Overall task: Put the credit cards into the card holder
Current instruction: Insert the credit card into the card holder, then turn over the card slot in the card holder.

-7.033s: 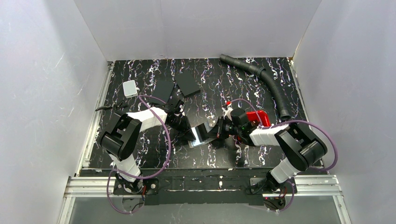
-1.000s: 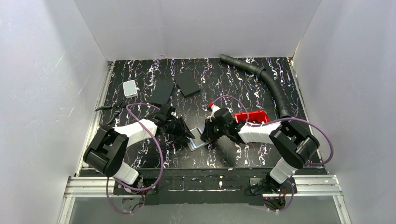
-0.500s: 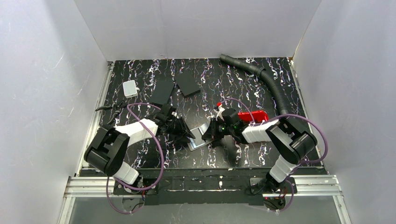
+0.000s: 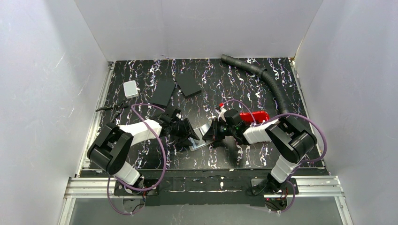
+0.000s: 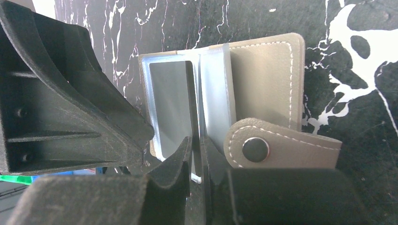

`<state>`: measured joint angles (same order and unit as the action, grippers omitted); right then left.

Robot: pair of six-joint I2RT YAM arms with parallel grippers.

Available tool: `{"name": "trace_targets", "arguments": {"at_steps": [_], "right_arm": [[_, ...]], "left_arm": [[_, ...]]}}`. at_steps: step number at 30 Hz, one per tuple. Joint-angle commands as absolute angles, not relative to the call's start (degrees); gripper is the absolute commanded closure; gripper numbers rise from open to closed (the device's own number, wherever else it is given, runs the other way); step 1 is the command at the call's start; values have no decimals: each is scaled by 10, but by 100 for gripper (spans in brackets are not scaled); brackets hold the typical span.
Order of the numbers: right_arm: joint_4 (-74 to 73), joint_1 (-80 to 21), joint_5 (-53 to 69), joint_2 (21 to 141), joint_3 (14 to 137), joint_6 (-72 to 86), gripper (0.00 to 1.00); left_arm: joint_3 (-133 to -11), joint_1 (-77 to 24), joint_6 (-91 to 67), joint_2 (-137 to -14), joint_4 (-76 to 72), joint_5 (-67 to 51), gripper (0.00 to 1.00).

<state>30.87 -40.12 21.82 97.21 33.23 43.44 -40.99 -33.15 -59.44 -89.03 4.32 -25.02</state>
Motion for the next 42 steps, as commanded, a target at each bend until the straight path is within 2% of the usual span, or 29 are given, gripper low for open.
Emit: {"name": "trace_targets", "arguments": {"at_steps": [1,12,24,42], "right_arm": [[272,-402,198,989,317,427,83],[284,-402,199,988,312,444,83],[303,-402,212,984,302,455,78],[266,-403,203,958,314,436,67]], "left_arm": [[-409,-337,-612,-896,40,-218,50],[-397,-352,-653,-935,-22,-228,52],[-416,-354,-639,-883,-19,-212,62],[-439,-354,-637,-833,13,-221,59]]}}
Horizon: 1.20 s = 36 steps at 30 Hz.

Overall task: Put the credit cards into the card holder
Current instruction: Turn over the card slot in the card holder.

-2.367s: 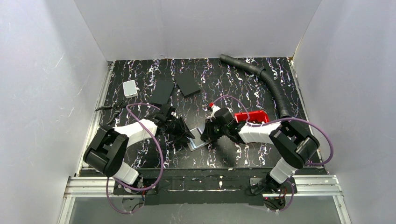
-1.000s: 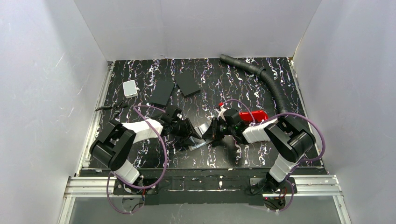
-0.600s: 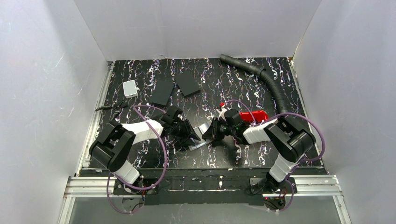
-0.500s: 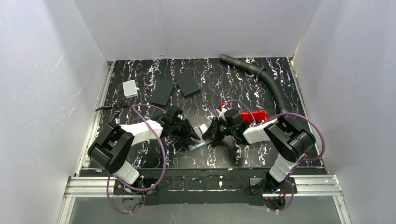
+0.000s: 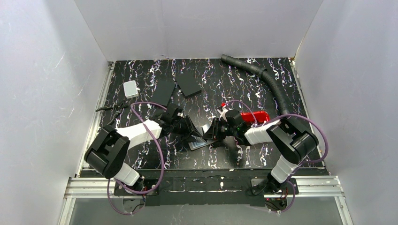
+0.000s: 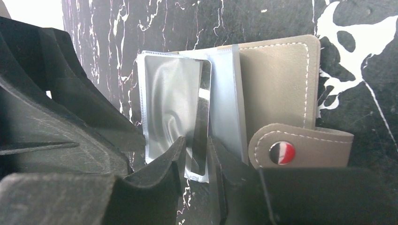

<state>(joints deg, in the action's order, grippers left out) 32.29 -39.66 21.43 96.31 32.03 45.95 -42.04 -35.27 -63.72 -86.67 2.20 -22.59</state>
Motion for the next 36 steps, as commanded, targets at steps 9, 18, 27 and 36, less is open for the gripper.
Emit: {"name": "trace_targets", "arguments": {"at_steps": [9,18,27,36], "right_arm": [[268,-403,207,953,314,438,64],[248,-402,203,931,315,430,55],[53,-417,152,865,399,342,24],[-121,-438,118,808,480,268,16]], "left_arm": [[-449,-357,-637,-829,14,-226,59],[-448,-359,-620,-826,53,-204,61],[-452,-353,-572,-796,123,-179,48],[-431,-323,-544,-728,162,-191,29]]}}
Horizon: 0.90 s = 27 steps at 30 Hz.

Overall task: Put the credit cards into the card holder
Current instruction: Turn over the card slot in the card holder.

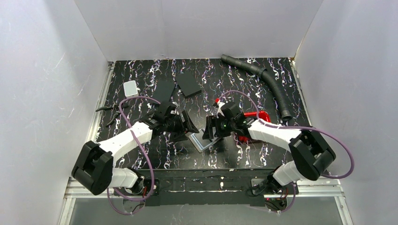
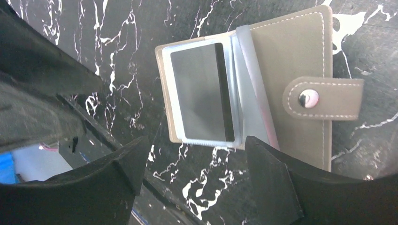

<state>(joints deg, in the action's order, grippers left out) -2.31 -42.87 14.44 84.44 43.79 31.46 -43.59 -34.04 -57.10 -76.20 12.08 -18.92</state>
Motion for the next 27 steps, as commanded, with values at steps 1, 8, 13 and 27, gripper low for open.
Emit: {"name": "trace_targets", "arguments": {"at_steps": [1,8,13,27], "right_arm": [[-130,-441,120,805,486,266,16],[-105,-457,123,843,512,281,49],[-76,-456,89,861,512,291,83],[-78,-456,83,934,531,267,91]], "left_arm": [[-427,-319,-543,-722,162,-194,28],[-416,-299,-531,-679,182,-189,16],[-409,-297,-542,-674,168,-197,17],[-415,-299,-566,-731,116,-229,19]]}}
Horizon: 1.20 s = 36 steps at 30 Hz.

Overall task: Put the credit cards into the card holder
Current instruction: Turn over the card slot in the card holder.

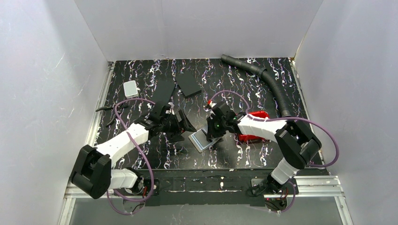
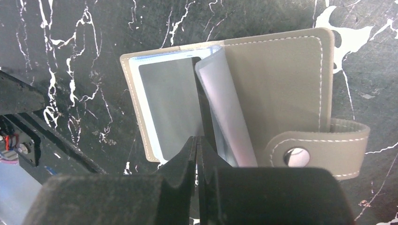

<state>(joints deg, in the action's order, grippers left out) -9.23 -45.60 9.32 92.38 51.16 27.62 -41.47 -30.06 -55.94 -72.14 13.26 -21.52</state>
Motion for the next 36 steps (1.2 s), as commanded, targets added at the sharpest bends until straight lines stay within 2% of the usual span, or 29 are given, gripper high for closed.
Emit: {"name": "trace_targets", "arguments": {"at_steps": [1,8,16,21,28,36], "right_arm": [[-76,-456,79,935,529,267,91],[-69,-456,57,937,513,267,92],[-43,-456,65,941,482,281,92],[-29,-456,74,942,472,290,92],[-22,-456,80,940,470,290,92],[-17,-456,84,940,466,293,92]], "left_arm": [[-414,-300,-567,-736,113,-232,20],[-414,-311,-576,-765,87,-239,21],[-425,-333,-591,-804,57,-244,31],[-431,-342,-596,-819,49,-236,33],[-442,-348,-601,-839,40,-237,44],[-446,-351,-601,-847,40,-223,46]]}}
